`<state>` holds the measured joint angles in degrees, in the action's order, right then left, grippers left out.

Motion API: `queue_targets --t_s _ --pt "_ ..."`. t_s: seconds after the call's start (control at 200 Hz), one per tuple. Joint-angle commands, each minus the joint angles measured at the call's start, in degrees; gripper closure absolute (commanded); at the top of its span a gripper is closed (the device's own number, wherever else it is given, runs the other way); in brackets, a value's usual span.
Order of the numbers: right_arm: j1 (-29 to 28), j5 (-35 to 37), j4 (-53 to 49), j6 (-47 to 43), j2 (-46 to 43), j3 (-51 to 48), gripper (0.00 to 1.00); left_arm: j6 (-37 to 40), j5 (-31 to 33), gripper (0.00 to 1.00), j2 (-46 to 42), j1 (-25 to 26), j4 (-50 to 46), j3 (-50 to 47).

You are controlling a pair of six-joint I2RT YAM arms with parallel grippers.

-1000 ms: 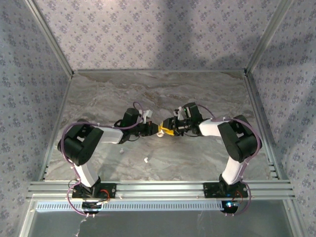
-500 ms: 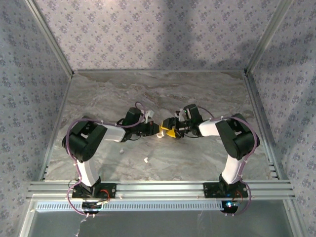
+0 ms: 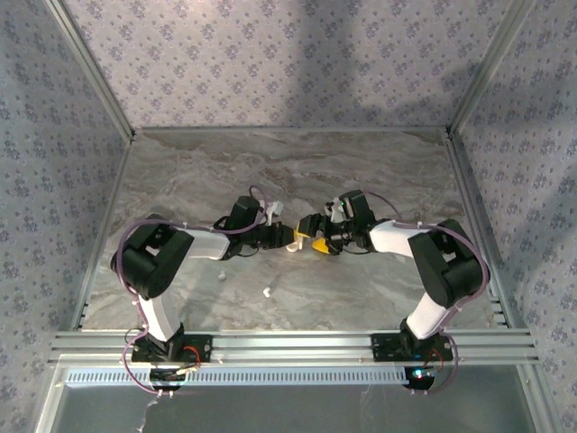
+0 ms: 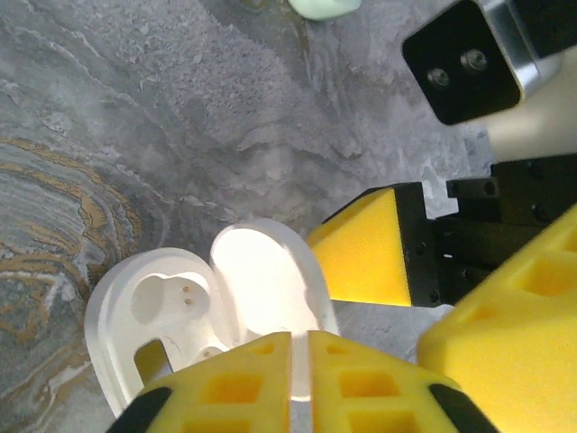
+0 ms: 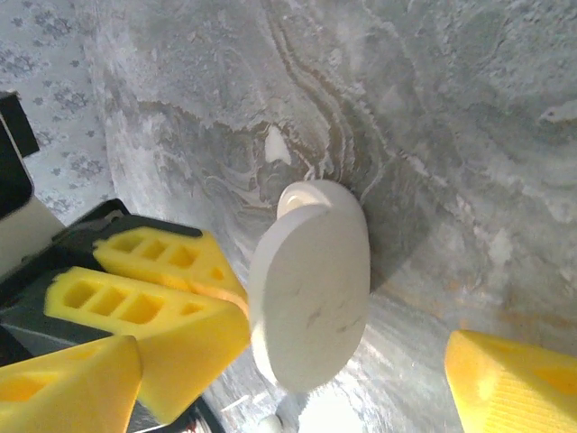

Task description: Insert the wireless bluetooth earbuds into the charging case

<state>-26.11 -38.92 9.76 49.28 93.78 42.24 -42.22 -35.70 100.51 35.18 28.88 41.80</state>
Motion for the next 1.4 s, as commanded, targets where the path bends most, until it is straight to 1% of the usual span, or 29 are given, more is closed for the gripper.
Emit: queue_targets --t_s 0.0,0.13,0.23,0.345,0.485,0.535,0.7,0.825,1.099,1.194,1.394 --pt "-1.28 4.33 -8.55 -4.84 -4.95 -0.08 0.08 1.61 1.96 0.80 -5.45 -1.35 -0.20 -1.94" --pt "-3.19 9.71 -15.78 -8.39 -9.44 1.53 0.00 1.82 4.77 0.69 -11.22 -3.25 -0.43 -4.97" --pt "-4.97 14.70 -20.68 -10.52 -12.48 2.59 0.00 3.26 8.78 0.56 -16.81 -3.87 -2.23 -7.17" --pt "-7.26 20.27 -24.78 -12.60 -14.85 3.78 0.00 4.80 14.05 0.37 -23.22 -4.01 -3.65 -10.02" --pt "-10.14 25.35 -27.49 -12.87 -15.67 4.94 0.00 5.66 18.28 0.21 -30.05 -4.15 -3.66 -13.15" --pt "-10.94 26.55 -28.13 -14.95 -15.56 5.27 0.00 6.09 19.72 0.17 -32.17 -4.16 -3.77 -14.12" --pt "-13.66 30.84 -30.24 -16.73 -14.38 6.77 0.00 7.40 24.35 0.01 -36.58 -4.15 -5.05 -16.02" --pt "-14.93 33.67 -31.64 -17.49 -11.55 8.14 0.00 7.92 25.67 0.00 -36.81 -4.24 -5.62 -16.16" --pt "-18.29 39.39 -35.73 -18.08 -1.93 14.61 0.00 7.51 25.22 0.00 -34.37 -4.26 -5.59 -15.39" --pt "-18.53 41.35 -37.75 -17.80 0.90 17.12 0.00 7.34 25.06 0.00 -33.74 -4.25 -5.52 -15.17" --pt "-18.63 47.87 -43.94 -16.68 5.90 22.02 0.01 7.32 24.77 0.00 -33.28 -4.33 -5.43 -14.99"
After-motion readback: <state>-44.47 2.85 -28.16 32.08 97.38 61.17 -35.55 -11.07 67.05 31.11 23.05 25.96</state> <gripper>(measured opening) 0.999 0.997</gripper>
